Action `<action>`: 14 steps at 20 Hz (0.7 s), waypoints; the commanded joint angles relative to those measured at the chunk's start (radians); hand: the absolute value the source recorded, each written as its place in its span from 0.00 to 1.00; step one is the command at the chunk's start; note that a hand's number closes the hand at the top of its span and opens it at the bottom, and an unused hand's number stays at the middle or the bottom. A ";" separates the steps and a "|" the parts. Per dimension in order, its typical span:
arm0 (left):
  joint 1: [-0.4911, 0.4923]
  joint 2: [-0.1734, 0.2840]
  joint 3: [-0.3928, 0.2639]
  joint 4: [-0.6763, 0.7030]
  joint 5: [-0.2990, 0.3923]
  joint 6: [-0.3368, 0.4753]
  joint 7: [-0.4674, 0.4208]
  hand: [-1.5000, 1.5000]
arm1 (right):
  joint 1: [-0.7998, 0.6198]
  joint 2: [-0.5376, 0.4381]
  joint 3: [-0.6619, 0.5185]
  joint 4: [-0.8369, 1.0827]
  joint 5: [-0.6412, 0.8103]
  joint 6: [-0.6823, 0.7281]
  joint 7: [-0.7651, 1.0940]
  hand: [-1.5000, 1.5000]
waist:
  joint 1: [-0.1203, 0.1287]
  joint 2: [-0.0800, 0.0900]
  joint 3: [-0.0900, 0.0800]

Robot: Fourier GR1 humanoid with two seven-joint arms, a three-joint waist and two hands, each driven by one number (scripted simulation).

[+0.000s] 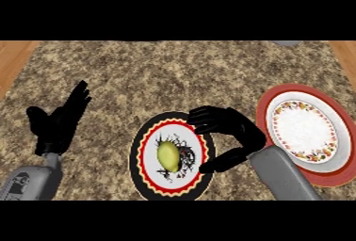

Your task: Pick the lemon from the plate and place it in the plate

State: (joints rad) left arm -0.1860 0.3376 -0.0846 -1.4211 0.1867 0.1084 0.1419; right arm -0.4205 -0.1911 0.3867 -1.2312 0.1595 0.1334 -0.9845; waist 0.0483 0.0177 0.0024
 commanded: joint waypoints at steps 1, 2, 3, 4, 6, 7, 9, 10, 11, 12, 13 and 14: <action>0.002 -0.021 0.005 0.043 -0.013 0.012 -0.033 0.50 | -0.049 0.015 0.050 0.205 0.184 -0.122 -0.210 0.00 | -0.010 -0.002 -0.001; 0.000 -0.004 0.009 0.037 -0.019 0.014 0.000 0.50 | -0.059 0.012 0.053 0.243 0.212 -0.147 -0.226 0.00 | -0.013 -0.005 -0.001; 0.005 -0.025 0.001 0.054 -0.018 0.008 -0.016 0.50 | -0.077 0.011 0.039 0.286 0.211 -0.142 -0.255 0.00 | -0.023 -0.008 -0.001; 0.039 -0.017 0.007 0.032 -0.020 0.004 -0.033 0.50 | -0.095 0.043 0.051 0.295 0.254 -0.198 -0.204 0.00 | -0.022 -0.011 -0.002; 0.003 0.014 0.048 0.074 -0.003 -0.028 -0.026 0.50 | -0.127 0.038 0.028 0.332 0.272 -0.206 -0.219 0.00 | -0.031 -0.012 -0.002; 0.016 0.003 0.049 0.069 -0.001 -0.032 -0.035 0.50 | -0.111 0.054 0.047 0.328 0.300 -0.219 -0.207 0.00 | -0.036 -0.014 -0.002; 0.027 -0.017 0.027 -0.012 -0.037 0.023 0.023 0.50 | -0.088 0.062 0.049 0.272 0.328 -0.237 -0.156 0.00 | -0.040 -0.018 -0.002; -0.042 -0.029 0.038 0.061 -0.036 0.014 0.033 0.50 | -0.050 0.072 0.080 0.227 0.358 -0.232 -0.110 0.00 | -0.049 -0.018 -0.002; 0.021 -0.041 0.031 0.037 -0.053 0.026 -0.006 0.50 | -0.060 0.022 0.055 0.225 0.361 -0.206 -0.136 0.00 | -0.046 -0.018 -0.002; 0.037 -0.047 0.023 0.047 -0.047 -0.008 -0.038 0.50 | -0.085 0.034 0.052 0.255 0.384 -0.212 -0.123 0.00 | -0.044 -0.017 -0.002; 0.006 -0.004 0.071 0.070 -0.015 -0.046 -0.023 0.50 | -0.070 0.030 0.066 0.254 0.419 -0.231 -0.086 0.00 | -0.046 -0.017 -0.003; 0.041 -0.011 0.055 0.008 -0.027 -0.025 0.010 0.50 | -0.029 0.043 0.104 0.237 0.458 -0.243 -0.054 0.00 | -0.045 -0.019 -0.002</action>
State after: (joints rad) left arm -0.1685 0.3191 -0.0429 -1.3804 0.1585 0.0972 0.1332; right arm -0.4870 -0.1530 0.4512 -0.9901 0.5235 -0.0500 -1.0424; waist 0.0071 0.0013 0.0002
